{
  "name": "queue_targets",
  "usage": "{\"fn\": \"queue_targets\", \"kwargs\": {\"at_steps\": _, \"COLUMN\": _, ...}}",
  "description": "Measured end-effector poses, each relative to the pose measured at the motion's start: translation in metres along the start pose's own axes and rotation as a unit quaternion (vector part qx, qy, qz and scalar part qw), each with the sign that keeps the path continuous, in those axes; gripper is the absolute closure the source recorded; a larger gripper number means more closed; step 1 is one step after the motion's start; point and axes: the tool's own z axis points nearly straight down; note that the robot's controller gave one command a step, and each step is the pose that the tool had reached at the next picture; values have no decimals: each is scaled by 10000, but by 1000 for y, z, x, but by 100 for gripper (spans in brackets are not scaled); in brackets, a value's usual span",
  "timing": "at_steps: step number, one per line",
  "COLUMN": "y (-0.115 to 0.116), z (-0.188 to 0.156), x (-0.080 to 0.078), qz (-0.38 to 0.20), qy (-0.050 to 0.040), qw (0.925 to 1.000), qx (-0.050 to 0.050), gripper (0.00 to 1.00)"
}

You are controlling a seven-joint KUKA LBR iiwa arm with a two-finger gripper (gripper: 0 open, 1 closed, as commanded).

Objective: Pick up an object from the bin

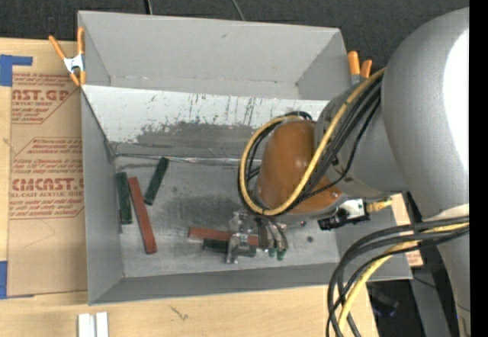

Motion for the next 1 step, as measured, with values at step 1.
{"fn": "queue_targets", "kwargs": {"at_steps": 1, "y": 0, "z": -4, "x": 1, "qz": 1, "qy": -9, "qw": 10000, "qx": -2, "gripper": 100}}
